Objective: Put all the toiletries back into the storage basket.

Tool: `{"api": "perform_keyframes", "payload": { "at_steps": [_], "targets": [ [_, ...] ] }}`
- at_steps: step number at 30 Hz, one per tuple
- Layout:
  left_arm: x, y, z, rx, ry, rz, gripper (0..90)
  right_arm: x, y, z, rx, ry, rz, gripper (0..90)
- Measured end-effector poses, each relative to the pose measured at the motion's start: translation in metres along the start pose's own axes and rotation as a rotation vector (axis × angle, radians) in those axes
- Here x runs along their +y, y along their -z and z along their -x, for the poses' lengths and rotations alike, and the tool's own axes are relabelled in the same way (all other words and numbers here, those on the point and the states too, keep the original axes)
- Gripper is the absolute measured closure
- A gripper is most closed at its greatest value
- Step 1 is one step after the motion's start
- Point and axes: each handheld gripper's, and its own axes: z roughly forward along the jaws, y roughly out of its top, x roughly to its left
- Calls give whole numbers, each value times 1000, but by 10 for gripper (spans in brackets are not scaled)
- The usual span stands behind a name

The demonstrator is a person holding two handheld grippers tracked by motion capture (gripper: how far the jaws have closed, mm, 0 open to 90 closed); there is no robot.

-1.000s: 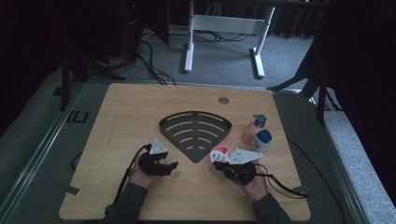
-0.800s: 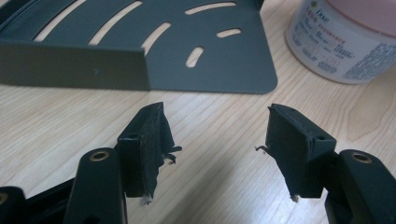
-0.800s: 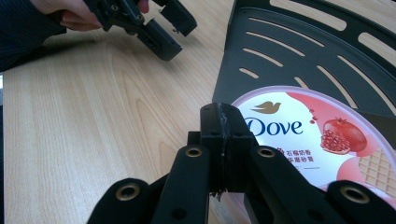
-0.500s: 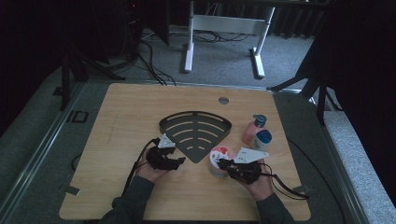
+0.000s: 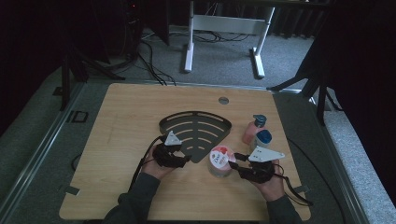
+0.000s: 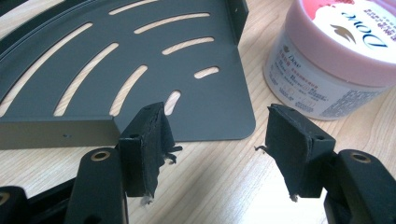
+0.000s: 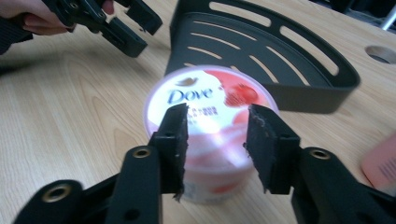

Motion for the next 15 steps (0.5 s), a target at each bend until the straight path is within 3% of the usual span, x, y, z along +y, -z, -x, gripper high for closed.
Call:
{"api": "perform_keyframes", "payload": {
  "at_steps": [8,15],
  "targets": [
    [5,-3,0,-11,12,4,393,-11,13,6,-20,-22,-4,521],
    [14,-7,2,-53,22,9,393,-18,14,6,-14,-29,-19,473]
  ]
}}
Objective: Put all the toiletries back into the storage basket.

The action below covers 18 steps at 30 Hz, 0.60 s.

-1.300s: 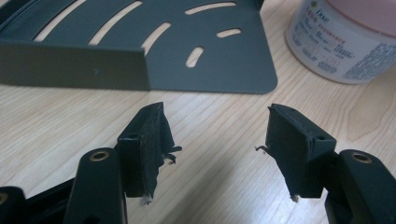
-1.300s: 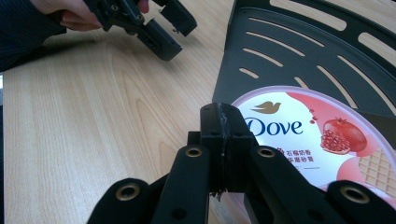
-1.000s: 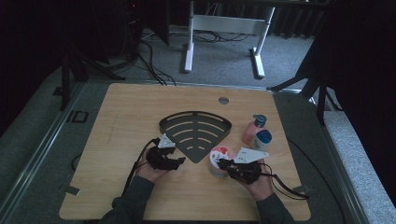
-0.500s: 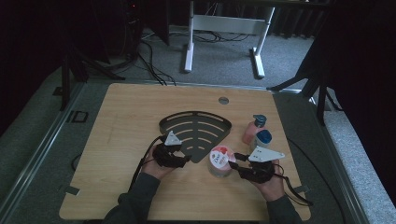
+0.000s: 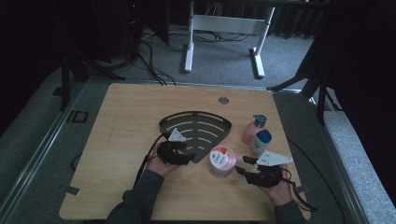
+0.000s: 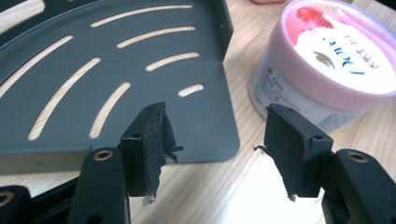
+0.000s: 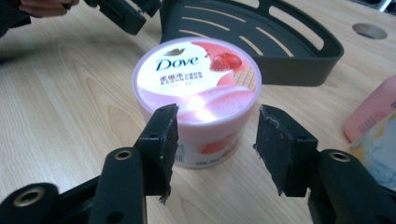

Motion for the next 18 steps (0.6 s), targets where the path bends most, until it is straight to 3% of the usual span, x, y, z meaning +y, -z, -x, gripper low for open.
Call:
{"api": "perform_keyframes", "payload": {
  "at_steps": [12,18],
  "targets": [
    [10,-6,-1,-58,-11,46,380,-11,-14,-1,9,-7,-44,391],
    [8,-9,1,-97,-48,69,366,-12,-19,1,26,-11,-49,356]
  ]
}}
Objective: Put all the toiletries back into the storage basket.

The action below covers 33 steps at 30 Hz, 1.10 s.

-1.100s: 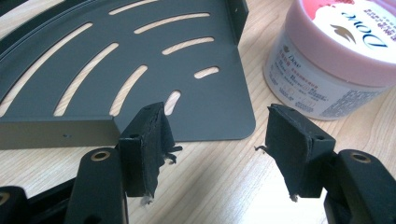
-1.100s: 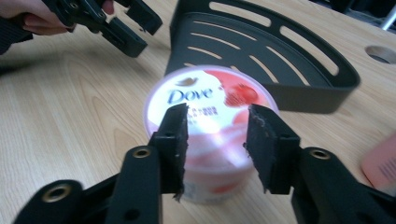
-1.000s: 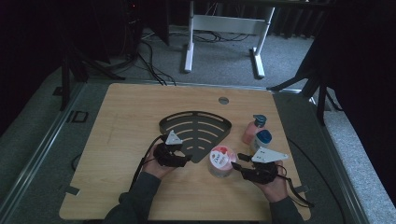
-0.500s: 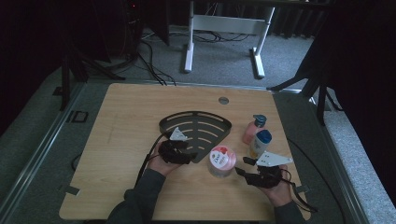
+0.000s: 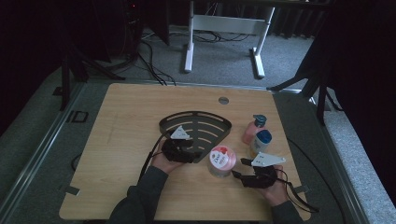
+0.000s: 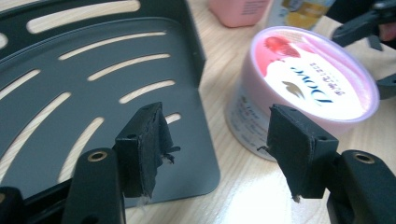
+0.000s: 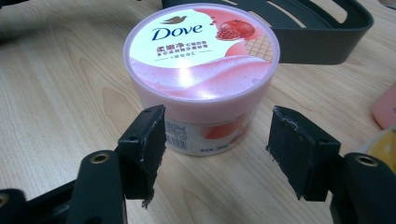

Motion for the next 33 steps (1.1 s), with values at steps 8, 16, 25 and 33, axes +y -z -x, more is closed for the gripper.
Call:
{"api": "perform_keyframes", "payload": {
  "at_steps": [8,16,25,33],
  "targets": [
    [-2,-4,8,-44,-63,-1,333,-1,-7,3,27,6,-8,286],
    [-4,-9,13,-54,-93,-16,313,1,-13,5,45,17,-3,253],
    [-8,-15,18,-73,-115,-34,303,1,-17,6,64,24,-8,240],
    [-11,-21,24,-98,-146,-53,297,1,-21,6,79,36,-14,233]
  ]
}}
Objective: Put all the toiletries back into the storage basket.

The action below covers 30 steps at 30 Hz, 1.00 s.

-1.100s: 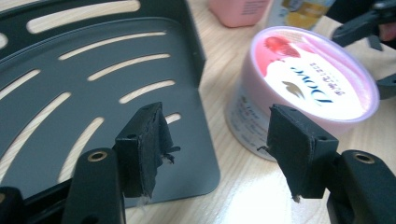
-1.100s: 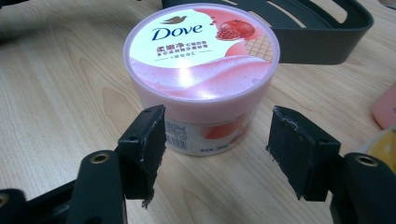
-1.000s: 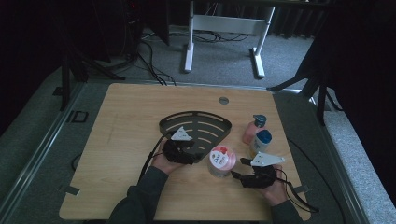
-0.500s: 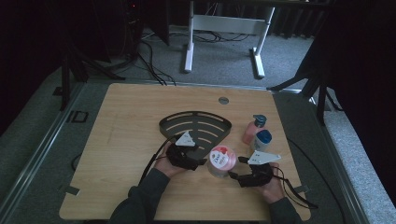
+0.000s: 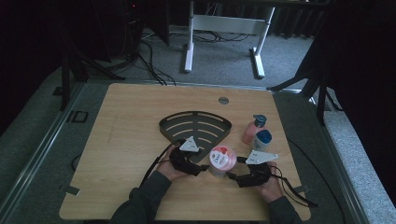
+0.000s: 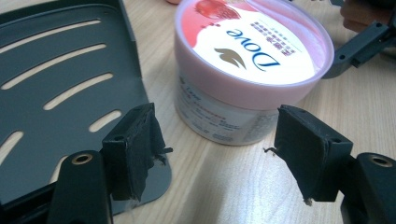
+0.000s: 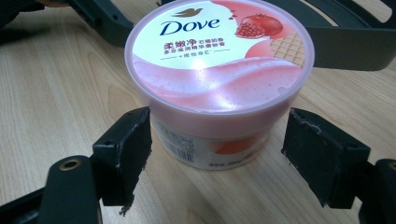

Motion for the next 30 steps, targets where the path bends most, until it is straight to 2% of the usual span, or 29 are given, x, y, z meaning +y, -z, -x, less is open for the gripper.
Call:
{"api": "perform_keyframes", "payload": {
  "at_steps": [7,18,23,30],
  "targets": [
    [0,-8,5,-6,-27,-22,289,0,-2,1,10,5,1,213],
    [4,-19,10,-22,-61,-23,245,0,-6,3,19,6,-4,180],
    [5,-23,11,-35,-72,-24,234,0,-7,3,25,9,-3,186],
    [4,-23,11,-24,-90,-37,200,2,-8,2,39,21,-1,212]
  ]
}}
